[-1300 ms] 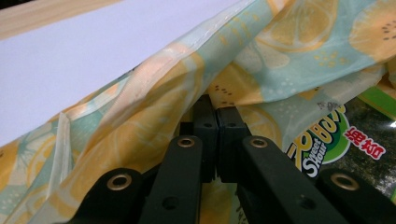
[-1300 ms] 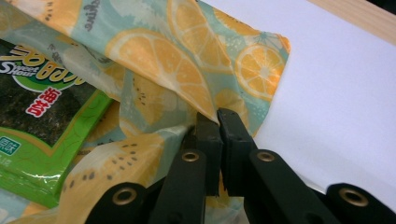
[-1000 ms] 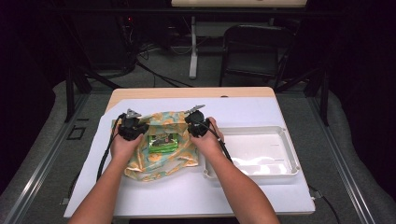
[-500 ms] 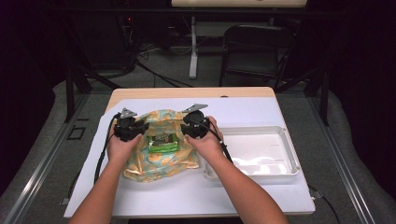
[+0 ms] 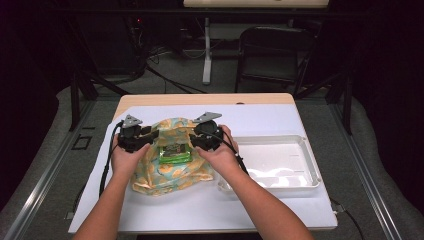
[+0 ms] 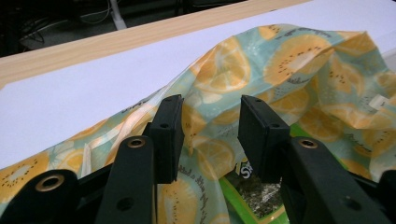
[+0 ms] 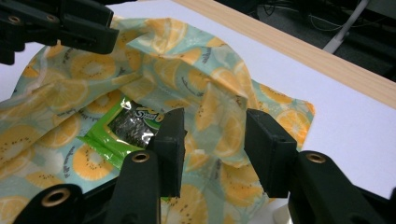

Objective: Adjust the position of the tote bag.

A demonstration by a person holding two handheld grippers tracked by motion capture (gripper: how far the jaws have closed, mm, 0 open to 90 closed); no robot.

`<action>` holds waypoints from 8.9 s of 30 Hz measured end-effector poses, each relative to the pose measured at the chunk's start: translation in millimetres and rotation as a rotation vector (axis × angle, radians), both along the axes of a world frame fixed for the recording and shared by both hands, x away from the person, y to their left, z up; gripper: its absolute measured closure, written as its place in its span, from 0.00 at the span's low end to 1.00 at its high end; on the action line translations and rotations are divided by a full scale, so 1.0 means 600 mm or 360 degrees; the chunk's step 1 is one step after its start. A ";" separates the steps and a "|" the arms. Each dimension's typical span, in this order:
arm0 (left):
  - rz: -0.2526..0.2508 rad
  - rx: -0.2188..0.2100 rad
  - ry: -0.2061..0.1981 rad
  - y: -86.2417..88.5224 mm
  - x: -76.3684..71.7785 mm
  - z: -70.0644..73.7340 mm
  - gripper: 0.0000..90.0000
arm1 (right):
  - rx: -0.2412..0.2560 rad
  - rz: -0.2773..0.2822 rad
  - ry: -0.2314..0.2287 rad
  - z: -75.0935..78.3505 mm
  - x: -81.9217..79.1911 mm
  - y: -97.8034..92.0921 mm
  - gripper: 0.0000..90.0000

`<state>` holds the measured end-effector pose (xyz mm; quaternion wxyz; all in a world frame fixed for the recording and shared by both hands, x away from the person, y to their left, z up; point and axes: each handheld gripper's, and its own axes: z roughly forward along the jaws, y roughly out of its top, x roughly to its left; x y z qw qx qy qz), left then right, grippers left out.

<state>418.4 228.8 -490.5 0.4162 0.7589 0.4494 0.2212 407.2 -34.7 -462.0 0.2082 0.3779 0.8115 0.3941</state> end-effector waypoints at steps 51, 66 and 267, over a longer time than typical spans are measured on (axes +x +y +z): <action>-0.0200 0.0135 0.0328 -0.030 -0.057 -0.073 0.54 | -0.0257 0.0184 0.0343 -0.107 -0.009 0.064 0.63; -0.0222 0.0218 0.0372 -0.036 -0.057 -0.091 0.54 | -0.0297 0.0190 0.0395 -0.122 -0.004 0.070 0.59; 0.0166 -0.0286 0.0832 -0.036 -0.031 -0.091 0.50 | -0.0076 0.0268 0.0359 -0.125 -0.027 0.037 0.91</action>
